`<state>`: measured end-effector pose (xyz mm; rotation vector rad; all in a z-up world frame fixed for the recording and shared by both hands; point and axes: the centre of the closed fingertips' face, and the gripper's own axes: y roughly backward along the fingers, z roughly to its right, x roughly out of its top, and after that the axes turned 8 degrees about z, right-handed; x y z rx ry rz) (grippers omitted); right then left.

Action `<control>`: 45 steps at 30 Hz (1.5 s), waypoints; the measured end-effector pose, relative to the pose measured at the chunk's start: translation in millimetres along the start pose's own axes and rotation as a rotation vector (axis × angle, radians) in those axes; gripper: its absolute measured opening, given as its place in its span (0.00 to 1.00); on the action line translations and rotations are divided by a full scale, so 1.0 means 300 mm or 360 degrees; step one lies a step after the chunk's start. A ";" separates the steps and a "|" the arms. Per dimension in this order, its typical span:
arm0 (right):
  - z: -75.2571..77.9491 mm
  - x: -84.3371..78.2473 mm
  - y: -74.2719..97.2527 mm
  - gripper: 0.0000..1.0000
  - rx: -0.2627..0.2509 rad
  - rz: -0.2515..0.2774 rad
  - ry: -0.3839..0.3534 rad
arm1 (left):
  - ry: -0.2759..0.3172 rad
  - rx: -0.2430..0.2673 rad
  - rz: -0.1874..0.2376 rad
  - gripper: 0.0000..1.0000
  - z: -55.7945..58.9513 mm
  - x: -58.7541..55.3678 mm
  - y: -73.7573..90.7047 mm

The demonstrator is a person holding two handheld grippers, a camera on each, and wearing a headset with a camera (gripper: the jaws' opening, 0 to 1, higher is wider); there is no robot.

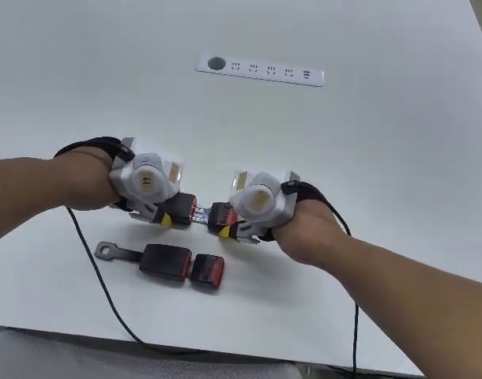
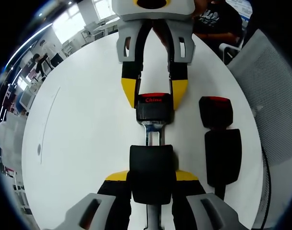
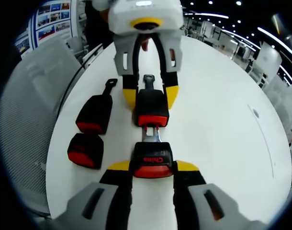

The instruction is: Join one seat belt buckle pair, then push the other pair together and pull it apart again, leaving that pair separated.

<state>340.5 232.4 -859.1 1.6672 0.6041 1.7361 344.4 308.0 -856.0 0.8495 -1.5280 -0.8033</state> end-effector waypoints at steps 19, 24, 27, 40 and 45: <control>0.001 -0.207 0.186 0.32 -0.0038 -0.0079 -0.0006 | 0.0011 0.0008 -0.0010 0.33 0.006 0.005 0.001; -0.007 -0.272 0.250 0.32 -0.0017 -0.0104 -0.0029 | 0.0019 0.0012 -0.0010 0.33 0.005 0.006 0.001; -0.008 -0.306 0.284 0.33 -0.0025 -0.0134 -0.0019 | 0.0021 0.0012 -0.0011 0.33 0.003 0.006 0.001; -0.009 -0.377 0.338 0.36 -0.0051 -0.0175 -0.0076 | 0.0038 0.0048 -0.0029 0.34 -0.002 0.010 0.004; -0.011 -0.375 0.340 0.37 -0.0086 -0.0193 -0.0118 | 0.0065 0.0108 -0.0022 0.35 -0.001 0.011 0.008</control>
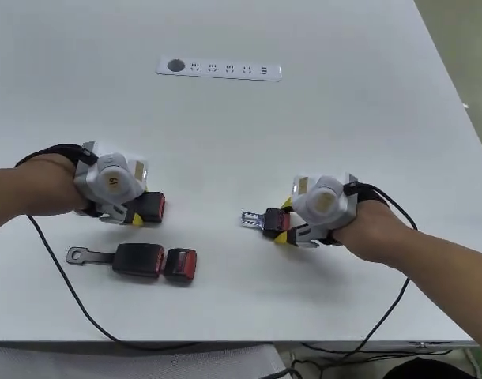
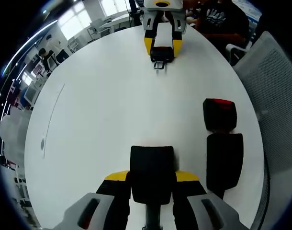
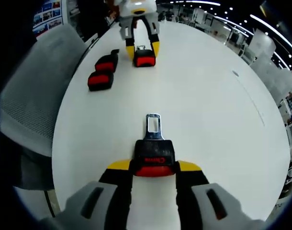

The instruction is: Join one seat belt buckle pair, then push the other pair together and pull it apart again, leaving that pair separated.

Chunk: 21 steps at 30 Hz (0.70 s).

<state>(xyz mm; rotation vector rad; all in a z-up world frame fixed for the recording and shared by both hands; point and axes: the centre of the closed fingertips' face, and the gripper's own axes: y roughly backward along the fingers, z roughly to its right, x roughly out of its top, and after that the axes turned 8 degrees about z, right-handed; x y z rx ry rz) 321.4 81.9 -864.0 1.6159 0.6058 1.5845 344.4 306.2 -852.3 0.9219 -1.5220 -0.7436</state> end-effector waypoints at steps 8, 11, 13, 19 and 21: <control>-0.035 0.012 0.054 0.47 -0.0094 0.0083 -0.0081 | 0.0046 0.0136 0.0052 0.45 0.020 0.004 0.088; -0.061 0.017 0.080 0.50 -0.0117 0.0105 -0.0095 | 0.0122 0.0255 0.0134 0.48 0.037 0.022 0.146; -0.080 0.032 0.097 0.51 -0.0132 0.0130 -0.0124 | 0.0153 0.0279 0.0162 0.51 0.056 0.021 0.167; -0.106 0.087 0.173 0.59 -0.0327 0.0226 -0.0137 | 0.0398 0.0386 0.0255 0.55 0.168 -0.033 0.228; -0.119 0.110 0.189 0.67 -0.0380 0.0269 -0.0197 | 0.0442 0.0426 0.0283 0.57 0.195 -0.042 0.250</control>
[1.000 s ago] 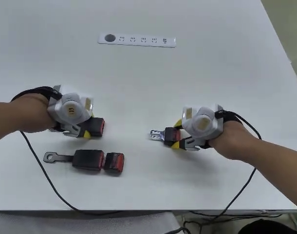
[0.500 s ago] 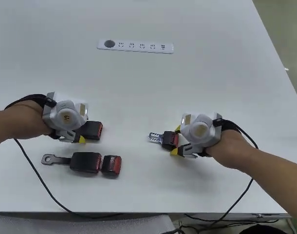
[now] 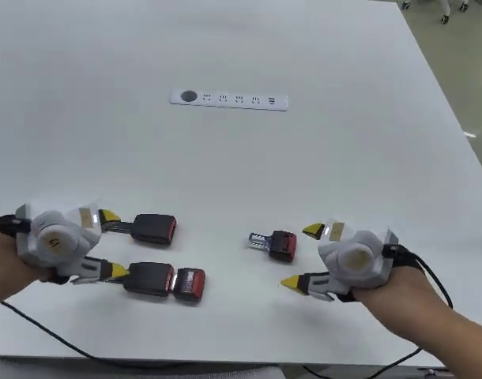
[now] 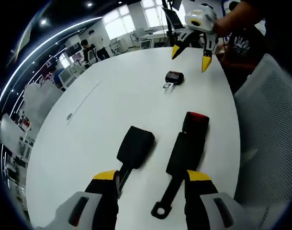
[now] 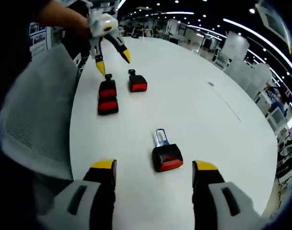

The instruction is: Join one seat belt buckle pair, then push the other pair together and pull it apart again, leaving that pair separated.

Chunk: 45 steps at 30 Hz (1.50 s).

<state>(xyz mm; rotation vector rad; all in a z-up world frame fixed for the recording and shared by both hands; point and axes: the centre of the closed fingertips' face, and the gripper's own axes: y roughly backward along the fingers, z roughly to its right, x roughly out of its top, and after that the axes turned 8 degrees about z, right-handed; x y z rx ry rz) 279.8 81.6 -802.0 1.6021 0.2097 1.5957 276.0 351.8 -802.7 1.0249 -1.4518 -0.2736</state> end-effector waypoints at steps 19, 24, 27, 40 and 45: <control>-0.116 -0.063 0.091 0.97 -0.0071 -0.0031 -0.0221 | 0.0366 0.0238 0.0123 0.86 0.031 -0.077 0.227; -0.109 -0.078 0.119 1.00 -0.0108 -0.0014 -0.0236 | 0.0440 0.0284 0.0145 0.97 0.028 -0.092 0.251; -0.103 -0.076 0.126 1.00 -0.0131 0.0005 -0.0274 | 0.0476 0.0292 0.0126 1.00 0.041 -0.114 0.258; -0.097 0.012 0.140 1.00 -0.0205 0.0170 -0.0299 | 0.0575 0.0434 0.0143 1.00 0.022 -0.146 0.305; -0.101 0.041 0.133 1.00 -0.0208 0.0202 -0.0315 | 0.0570 0.0434 0.0143 1.00 0.020 -0.147 0.313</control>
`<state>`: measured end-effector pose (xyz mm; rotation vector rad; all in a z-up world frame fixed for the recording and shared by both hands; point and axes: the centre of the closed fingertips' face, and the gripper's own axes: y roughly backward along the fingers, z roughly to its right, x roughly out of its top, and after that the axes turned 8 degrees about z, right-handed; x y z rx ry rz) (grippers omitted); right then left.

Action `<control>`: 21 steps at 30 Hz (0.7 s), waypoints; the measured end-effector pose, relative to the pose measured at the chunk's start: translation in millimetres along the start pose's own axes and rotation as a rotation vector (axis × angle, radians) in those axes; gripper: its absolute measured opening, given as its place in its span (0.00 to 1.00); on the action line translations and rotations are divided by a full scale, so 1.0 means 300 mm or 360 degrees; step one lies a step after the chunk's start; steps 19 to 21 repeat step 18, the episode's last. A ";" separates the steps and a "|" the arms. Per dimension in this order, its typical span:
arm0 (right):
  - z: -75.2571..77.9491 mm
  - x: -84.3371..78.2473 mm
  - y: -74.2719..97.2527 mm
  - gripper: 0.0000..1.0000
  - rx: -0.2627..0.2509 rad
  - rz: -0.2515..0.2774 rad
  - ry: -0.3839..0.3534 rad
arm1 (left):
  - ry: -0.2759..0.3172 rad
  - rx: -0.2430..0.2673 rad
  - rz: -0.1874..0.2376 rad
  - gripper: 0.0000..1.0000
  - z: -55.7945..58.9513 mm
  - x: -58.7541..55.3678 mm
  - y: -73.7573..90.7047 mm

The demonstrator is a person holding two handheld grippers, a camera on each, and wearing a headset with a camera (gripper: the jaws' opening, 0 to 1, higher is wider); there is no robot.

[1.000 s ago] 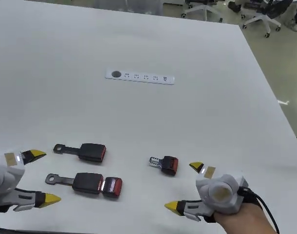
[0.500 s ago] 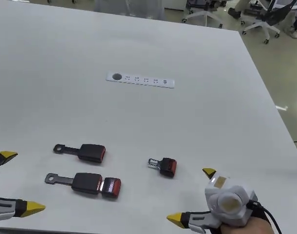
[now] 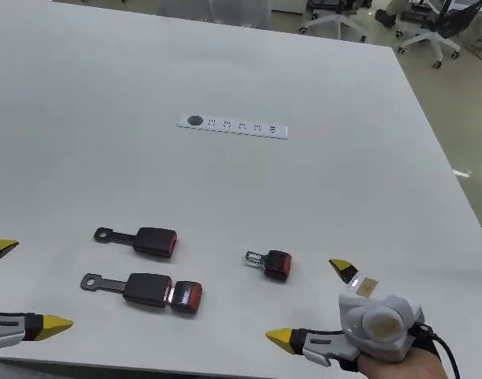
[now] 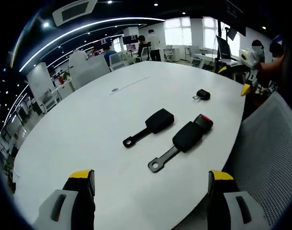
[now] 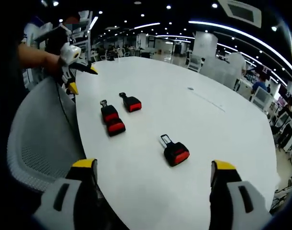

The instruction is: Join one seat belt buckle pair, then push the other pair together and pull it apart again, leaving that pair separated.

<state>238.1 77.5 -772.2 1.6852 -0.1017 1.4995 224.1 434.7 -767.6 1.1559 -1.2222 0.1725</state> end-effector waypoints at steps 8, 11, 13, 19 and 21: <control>-0.010 -0.017 0.001 1.00 0.0012 -0.0023 0.0010 | -0.0010 0.0021 0.0006 1.00 0.004 -0.004 0.007; -0.011 -0.026 0.004 1.00 0.0007 -0.0034 0.0001 | -0.0013 0.0030 0.0009 1.00 0.004 -0.005 0.009; -0.014 -0.031 0.005 1.00 0.0006 -0.0036 -0.0002 | -0.0022 0.0039 0.0005 1.00 0.003 -0.010 0.007; -0.025 -0.041 0.005 1.00 0.0006 -0.0045 -0.0021 | -0.0053 0.0059 -0.0007 1.00 -0.004 -0.014 -0.005; -0.025 -0.041 0.005 1.00 0.0006 -0.0045 -0.0021 | -0.0053 0.0059 -0.0007 1.00 -0.004 -0.014 -0.005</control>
